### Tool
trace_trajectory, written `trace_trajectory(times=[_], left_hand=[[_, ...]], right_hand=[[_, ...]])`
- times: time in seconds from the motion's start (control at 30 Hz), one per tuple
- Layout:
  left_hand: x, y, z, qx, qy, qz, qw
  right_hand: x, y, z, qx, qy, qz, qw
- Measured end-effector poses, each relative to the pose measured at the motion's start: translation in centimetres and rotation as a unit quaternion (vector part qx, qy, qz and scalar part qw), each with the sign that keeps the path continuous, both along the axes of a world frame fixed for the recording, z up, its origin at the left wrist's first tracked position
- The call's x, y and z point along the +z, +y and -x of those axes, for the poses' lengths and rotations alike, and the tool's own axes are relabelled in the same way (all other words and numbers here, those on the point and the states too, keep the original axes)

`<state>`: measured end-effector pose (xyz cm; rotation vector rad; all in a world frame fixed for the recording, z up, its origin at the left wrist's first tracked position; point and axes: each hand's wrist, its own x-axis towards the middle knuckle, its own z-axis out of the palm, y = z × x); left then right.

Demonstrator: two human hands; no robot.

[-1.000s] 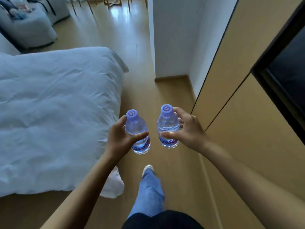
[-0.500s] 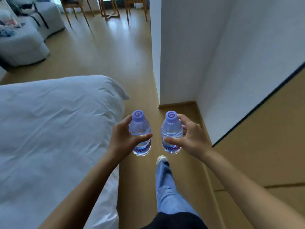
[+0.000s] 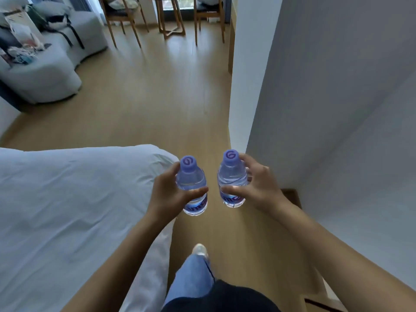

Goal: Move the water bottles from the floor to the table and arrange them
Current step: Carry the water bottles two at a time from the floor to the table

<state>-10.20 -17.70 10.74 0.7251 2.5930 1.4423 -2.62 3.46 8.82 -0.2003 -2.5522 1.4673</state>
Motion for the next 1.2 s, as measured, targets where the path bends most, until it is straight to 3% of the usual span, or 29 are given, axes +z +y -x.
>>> trace_trajectory(times=[0.23, 0.6, 0.87, 1.2], left_hand=[[-2.0, 3.4, 20.2, -0.021, -0.005, 0.018, 1.0], [-0.2, 11.6, 51.0, -0.041, -0.03, 0.017, 0.999], [-2.0, 21.9, 73.6, -0.051, -0.062, 0.008, 0.997], [0.6, 34.1, 99.4, -0.085, -0.077, -0.026, 0.993]], right_hand=[[-2.1, 3.5, 20.5, -0.018, -0.003, -0.006, 1.0], [-0.3, 9.6, 49.5, -0.089, 0.008, 0.022, 0.996], [-2.1, 18.5, 70.7, -0.112, 0.007, 0.037, 0.993], [1.1, 30.7, 96.0, -0.131, 0.003, 0.036, 0.991]])
